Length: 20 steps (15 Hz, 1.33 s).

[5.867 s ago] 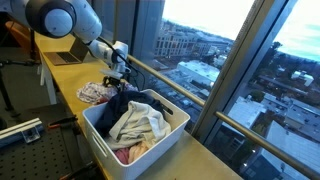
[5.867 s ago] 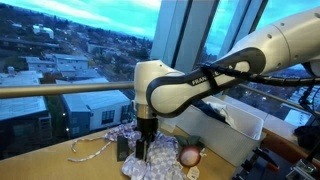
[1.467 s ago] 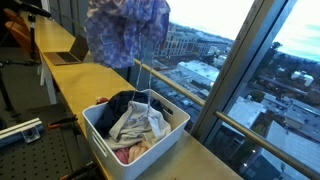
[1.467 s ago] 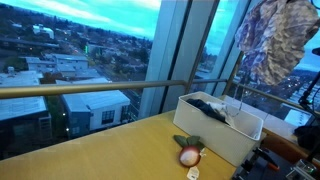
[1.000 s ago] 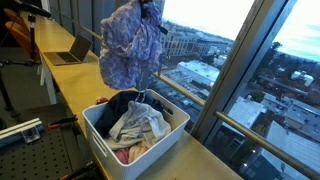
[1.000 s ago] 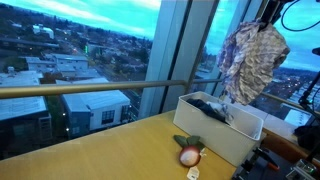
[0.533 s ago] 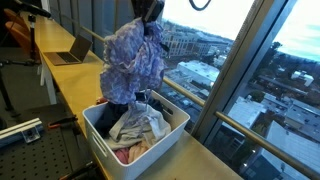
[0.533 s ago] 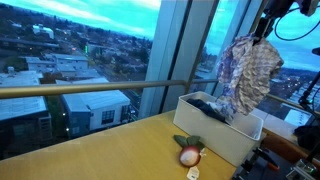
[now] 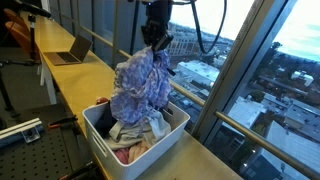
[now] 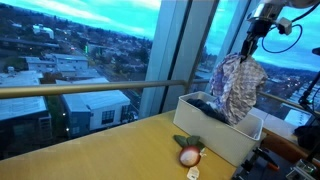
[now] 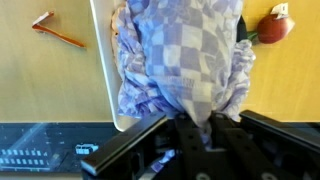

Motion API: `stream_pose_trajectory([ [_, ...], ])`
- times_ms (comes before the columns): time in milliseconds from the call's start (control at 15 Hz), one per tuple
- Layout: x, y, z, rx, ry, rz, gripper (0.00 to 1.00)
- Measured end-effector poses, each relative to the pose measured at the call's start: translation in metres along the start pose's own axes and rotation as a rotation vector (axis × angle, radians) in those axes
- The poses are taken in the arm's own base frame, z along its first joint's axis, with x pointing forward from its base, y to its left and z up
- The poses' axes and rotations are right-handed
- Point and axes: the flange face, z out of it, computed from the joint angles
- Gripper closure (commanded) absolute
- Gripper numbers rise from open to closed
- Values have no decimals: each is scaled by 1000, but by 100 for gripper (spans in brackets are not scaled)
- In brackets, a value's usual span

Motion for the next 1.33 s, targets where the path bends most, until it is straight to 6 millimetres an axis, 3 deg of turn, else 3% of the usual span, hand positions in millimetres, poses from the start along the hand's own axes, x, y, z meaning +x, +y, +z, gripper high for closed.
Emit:
stream_pose_trajectory([
  [133, 10, 17, 10, -2, -11, 6, 94],
  [200, 16, 25, 15, -4, -15, 7, 61],
  [267, 21, 32, 19, -6, -18, 7, 60],
  [400, 33, 40, 28, -8, -24, 5, 47],
  [800, 62, 28, 34, -7, -14, -28, 2],
  [1000, 72, -8, 34, 12, -7, -82, 0],
  [1333, 72, -125, 66, 55, -69, -223, 0],
])
